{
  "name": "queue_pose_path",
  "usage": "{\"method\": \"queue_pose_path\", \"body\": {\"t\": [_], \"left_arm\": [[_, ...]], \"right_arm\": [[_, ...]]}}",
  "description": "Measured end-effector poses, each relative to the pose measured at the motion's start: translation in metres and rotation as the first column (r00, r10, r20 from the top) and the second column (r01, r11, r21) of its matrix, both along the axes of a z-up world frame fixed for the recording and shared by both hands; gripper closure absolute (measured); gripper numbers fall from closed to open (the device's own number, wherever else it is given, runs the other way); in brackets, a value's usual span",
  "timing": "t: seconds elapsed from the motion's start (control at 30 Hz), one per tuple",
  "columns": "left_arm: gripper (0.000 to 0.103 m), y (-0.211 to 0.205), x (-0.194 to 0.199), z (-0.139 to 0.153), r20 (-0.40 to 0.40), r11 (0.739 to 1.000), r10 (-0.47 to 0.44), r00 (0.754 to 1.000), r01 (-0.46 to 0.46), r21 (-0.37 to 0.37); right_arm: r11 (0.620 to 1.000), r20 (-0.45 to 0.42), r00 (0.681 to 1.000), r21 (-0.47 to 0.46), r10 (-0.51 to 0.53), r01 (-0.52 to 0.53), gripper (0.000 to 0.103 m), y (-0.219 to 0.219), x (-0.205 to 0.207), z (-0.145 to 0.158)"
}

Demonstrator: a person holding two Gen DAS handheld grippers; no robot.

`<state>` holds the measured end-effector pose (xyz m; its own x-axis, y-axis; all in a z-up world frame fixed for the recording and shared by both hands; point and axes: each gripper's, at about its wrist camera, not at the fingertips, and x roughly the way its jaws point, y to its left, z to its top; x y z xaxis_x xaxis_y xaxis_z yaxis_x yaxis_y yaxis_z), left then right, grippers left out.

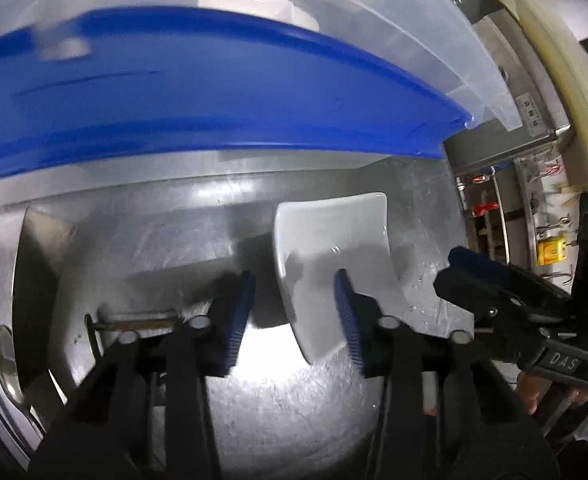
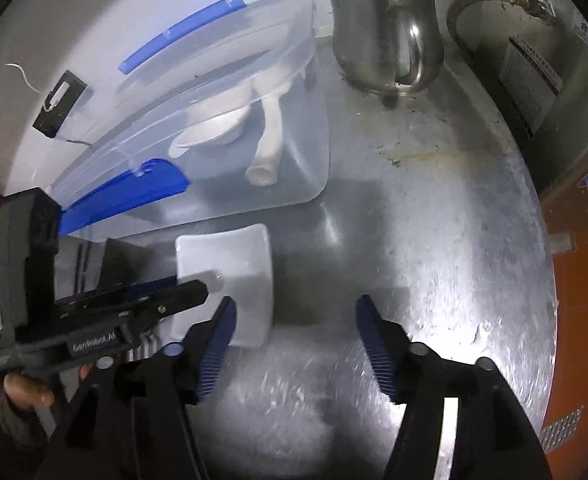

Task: Organize utensils

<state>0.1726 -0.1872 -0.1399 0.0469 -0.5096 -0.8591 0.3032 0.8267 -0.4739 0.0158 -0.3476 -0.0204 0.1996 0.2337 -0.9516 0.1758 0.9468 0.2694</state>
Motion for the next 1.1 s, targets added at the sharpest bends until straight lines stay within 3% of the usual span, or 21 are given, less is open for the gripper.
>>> {"method": "queue_pose_path", "body": {"t": [0.03,0.07,0.17,0.47,0.5,0.57,0.6,0.63,0.7,0.9,1.1], "left_arm": [[0.074,-0.003,0.0,0.0,0.003,1.0,-0.004,1.0,0.004,0.008],[0.085,-0.008,0.0,-0.002,0.009,0.999,-0.013,1.0,0.013,0.03],[0.094,-0.014,-0.002,-0.002,0.027,0.997,-0.003,1.0,0.001,0.072],[0.098,-0.024,-0.009,0.005,0.073,0.997,0.015,0.997,-0.021,0.075],[0.098,-0.025,-0.01,0.005,0.074,0.997,0.011,0.997,-0.016,0.074],[0.098,-0.019,-0.01,0.005,0.076,0.997,0.006,0.997,-0.012,0.079],[0.098,-0.02,-0.01,0.004,0.074,0.997,0.006,0.997,-0.012,0.078],[0.098,-0.02,-0.01,0.004,0.072,0.997,0.008,0.997,-0.014,0.08],[0.098,-0.018,-0.01,0.002,0.069,0.997,0.013,0.998,-0.018,0.08],[0.098,-0.015,-0.017,0.007,0.078,0.996,0.013,0.997,-0.019,0.085],[0.098,-0.01,-0.029,0.043,0.145,0.999,0.021,0.989,-0.028,0.041]], "right_arm": [[1.0,-0.004,1.0,-0.003,-0.001,0.001,0.036,0.0,0.002,-0.004],[1.0,-0.008,1.0,-0.001,-0.001,0.001,0.036,-0.001,0.004,-0.006],[1.0,-0.037,0.999,0.021,-0.015,0.016,0.036,-0.003,0.009,-0.02],[0.998,-0.061,0.997,0.052,0.049,-0.046,0.036,0.012,0.018,-0.034],[0.997,-0.06,0.996,0.053,0.06,-0.057,0.04,0.014,0.019,-0.035],[0.994,-0.068,0.992,0.046,0.103,-0.1,0.057,0.024,0.021,-0.039],[0.993,-0.075,0.991,0.045,0.114,-0.111,0.074,0.027,0.023,-0.041],[0.992,-0.085,0.989,0.046,0.123,-0.12,0.082,0.029,0.023,-0.043],[0.991,-0.1,0.986,0.022,0.133,-0.131,0.087,0.033,0.023,-0.047],[0.996,-0.085,0.994,0.063,0.075,-0.07,0.093,0.025,0.016,-0.041],[0.996,0.002,0.998,0.068,0.064,-0.064,0.095,0.018,0.005,0.0]]}}
